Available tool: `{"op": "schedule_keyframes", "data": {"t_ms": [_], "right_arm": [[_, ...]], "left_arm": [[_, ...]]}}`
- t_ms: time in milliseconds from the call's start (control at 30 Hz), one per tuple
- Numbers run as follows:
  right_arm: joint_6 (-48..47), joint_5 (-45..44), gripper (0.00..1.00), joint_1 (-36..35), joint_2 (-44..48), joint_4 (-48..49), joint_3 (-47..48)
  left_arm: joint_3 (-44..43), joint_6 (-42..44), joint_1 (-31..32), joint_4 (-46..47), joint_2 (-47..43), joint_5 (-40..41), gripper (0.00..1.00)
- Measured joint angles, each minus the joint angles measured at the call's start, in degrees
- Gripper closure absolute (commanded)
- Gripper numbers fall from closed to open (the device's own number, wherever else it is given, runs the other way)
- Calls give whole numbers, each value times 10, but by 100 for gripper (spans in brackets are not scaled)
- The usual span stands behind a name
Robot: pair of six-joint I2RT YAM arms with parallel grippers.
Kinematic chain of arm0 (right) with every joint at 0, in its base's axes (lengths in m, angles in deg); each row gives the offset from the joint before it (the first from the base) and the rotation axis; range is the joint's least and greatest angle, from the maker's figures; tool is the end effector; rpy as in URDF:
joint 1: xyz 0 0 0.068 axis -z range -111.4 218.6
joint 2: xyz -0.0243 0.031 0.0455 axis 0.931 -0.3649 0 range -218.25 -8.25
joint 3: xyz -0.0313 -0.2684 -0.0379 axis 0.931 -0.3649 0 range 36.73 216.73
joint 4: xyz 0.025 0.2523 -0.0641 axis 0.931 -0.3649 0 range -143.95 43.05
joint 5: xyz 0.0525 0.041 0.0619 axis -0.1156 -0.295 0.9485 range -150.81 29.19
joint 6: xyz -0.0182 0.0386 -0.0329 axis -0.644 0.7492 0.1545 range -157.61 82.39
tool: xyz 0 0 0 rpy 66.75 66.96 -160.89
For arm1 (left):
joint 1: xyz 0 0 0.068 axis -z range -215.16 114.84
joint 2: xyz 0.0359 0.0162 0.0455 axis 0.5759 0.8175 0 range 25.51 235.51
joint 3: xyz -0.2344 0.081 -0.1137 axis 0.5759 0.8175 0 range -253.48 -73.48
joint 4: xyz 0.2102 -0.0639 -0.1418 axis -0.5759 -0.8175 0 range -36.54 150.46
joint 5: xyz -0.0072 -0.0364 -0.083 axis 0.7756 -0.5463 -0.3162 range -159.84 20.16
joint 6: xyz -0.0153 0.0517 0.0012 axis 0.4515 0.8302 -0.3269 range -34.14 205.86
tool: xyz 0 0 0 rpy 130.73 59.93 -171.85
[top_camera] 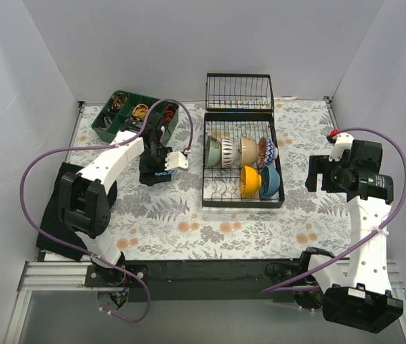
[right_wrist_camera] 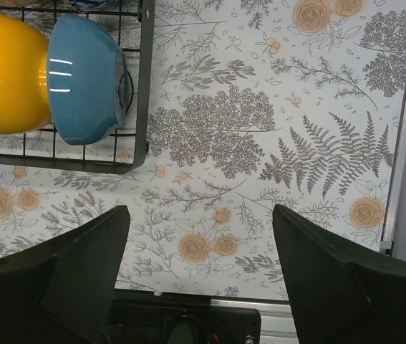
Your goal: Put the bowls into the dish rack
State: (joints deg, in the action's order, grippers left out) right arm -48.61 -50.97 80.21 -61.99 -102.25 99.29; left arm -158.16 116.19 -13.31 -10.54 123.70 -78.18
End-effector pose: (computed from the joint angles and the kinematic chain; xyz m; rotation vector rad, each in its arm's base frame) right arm 0.1696 -0.0287 0.3443 -0.0688 2.3657 0.0145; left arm 0.2955 -0.1240 0.2672 1.3414 2.7151 -0.2095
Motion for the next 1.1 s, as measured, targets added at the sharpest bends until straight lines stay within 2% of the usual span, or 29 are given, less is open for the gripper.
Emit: {"op": "schedule_keyframes", "data": {"t_ms": [400, 667, 867, 967, 1000, 1100], "right_arm": [[4, -1, 11, 0, 5, 0, 0], [4, -1, 11, 0, 5, 0, 0], [4, -3, 11, 0, 5, 0, 0], [4, -3, 11, 0, 5, 0, 0], [4, -3, 11, 0, 5, 0, 0], [4, -3, 11, 0, 5, 0, 0]], "left_arm": [[3, 54, -7, 46, 1, 42, 38], [7, 72, -9, 79, 32, 45, 50], [6, 81, -10, 91, 62, 51, 53], [6, 85, -11, 90, 63, 53, 62], [5, 87, -11, 88, 63, 54, 68], [-4, 90, -11, 78, 65, 56, 76]]}}
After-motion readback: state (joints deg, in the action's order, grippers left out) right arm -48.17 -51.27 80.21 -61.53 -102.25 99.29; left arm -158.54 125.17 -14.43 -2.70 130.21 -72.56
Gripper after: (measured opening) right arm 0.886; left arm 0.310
